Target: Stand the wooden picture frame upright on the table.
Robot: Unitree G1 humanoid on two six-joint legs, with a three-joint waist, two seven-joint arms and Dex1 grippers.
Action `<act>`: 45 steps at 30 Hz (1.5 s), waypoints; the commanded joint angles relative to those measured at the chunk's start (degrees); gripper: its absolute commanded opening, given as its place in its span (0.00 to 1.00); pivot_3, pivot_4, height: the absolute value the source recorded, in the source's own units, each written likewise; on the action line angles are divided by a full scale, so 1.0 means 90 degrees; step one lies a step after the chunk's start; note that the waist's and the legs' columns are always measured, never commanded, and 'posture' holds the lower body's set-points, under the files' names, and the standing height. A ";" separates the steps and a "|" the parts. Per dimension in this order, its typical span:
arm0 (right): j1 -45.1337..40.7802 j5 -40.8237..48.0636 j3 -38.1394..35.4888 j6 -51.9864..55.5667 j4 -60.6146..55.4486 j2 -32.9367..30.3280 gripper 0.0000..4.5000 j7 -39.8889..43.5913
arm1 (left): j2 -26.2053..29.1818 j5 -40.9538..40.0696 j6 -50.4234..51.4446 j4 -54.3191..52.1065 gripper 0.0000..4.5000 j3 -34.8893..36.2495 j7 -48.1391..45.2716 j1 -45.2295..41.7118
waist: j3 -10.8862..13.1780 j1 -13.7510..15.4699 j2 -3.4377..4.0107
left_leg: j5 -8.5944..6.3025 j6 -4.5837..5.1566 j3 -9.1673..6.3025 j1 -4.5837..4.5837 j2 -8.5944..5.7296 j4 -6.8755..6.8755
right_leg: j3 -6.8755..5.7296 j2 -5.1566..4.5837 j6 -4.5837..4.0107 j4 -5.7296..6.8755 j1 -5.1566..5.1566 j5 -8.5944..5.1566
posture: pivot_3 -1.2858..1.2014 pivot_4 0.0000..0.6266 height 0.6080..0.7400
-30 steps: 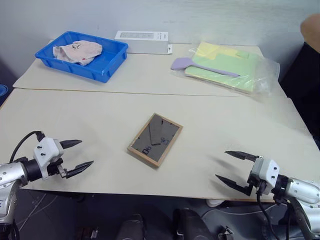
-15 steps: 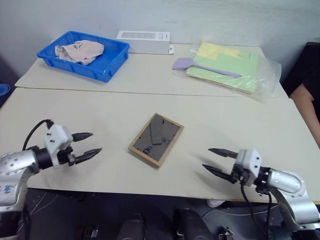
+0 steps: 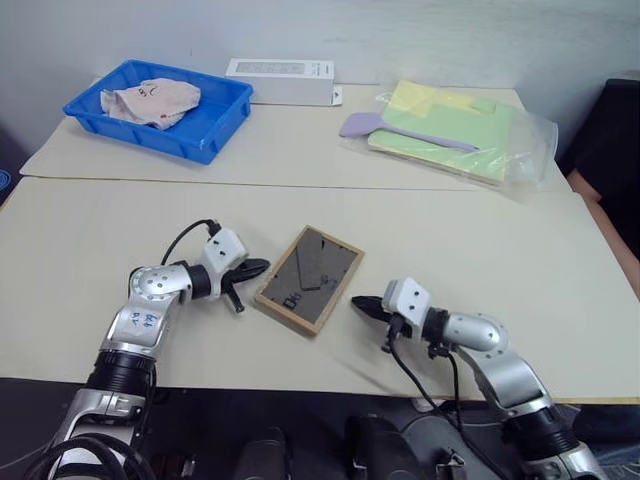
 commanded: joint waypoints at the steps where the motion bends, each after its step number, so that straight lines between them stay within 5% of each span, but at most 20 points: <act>1: -0.0120 0.0014 -0.0044 0.0083 -0.0151 0.0013 0.00 -0.0035 | -0.0027 -0.0206 0.0138 -0.0454 0.00 -0.0124 -0.0320 0.0259 | 0.0000 0.0001 0.0000 | 0.0000 0.0001 0.0000 0.0002 0.0000 0.0003 | 0.0001 -0.0001 0.0000 0.0003 0.0002 0.0000 | 0.52 0.24 1.00; 20: -0.0461 0.0089 -0.0446 0.0170 0.0135 -0.0661 0.00 0.0548 | 0.0099 -0.0915 0.1680 -0.1850 0.00 0.0400 -0.0223 0.1118 | 0.0000 0.0005 0.0000 | -0.0005 0.0006 -0.0007 0.0002 0.0000 0.0001 | 0.0003 -0.0004 0.0000 -0.0002 0.0006 0.0000 | 0.52 0.24 1.00; 24: -0.0438 0.0421 -0.0616 0.0295 -0.0137 -0.0952 0.00 0.0943 | 0.0445 -0.2362 0.4578 -0.2046 0.18 0.1300 -0.0174 0.0887 | 0.0001 -0.0018 -0.0001 | -0.0004 0.0005 -0.0009 0.0002 0.0003 0.0000 | 0.0003 -0.0003 0.0000 0.0000 0.0006 0.0000 | 0.52 0.24 1.00; 28: -0.0370 0.0589 -0.0592 0.0468 -0.0399 -0.1116 0.00 0.1186 | 0.0834 -0.3513 0.7186 -0.1634 0.46 0.1779 -0.0285 0.0226 | 0.0001 -0.0009 -0.0002 | -0.0002 0.0001 -0.0015 0.0006 0.0005 -0.0004 | 0.0002 0.0000 -0.0003 0.0004 0.0006 -0.0002 | 0.52 0.24 1.00; 35: -0.0347 0.0445 -0.0352 0.0682 -0.0503 -0.0981 0.00 0.1062 | 0.0399 -0.3715 0.9036 -0.0148 0.91 0.1800 0.0337 -0.0994 | 0.0002 0.0046 -0.0004 | -0.0004 0.0004 -0.0021 0.0001 -0.0005 0.0002 | 0.0002 -0.0002 -0.0002 0.0000 0.0010 -0.0002 | 0.52 0.24 1.00; 45: -0.0504 0.0323 -0.0146 0.0754 -0.0459 -0.0846 0.00 0.0982 | 0.0064 -0.4401 0.9045 0.0624 0.91 0.0807 0.0970 -0.1671 | 0.0002 0.0138 -0.0003 | -0.0006 -0.0002 -0.0020 0.0001 -0.0007 0.0016 | 0.0004 -0.0002 -0.0002 0.0004 0.0010 -0.0002 | 0.52 0.24 1.00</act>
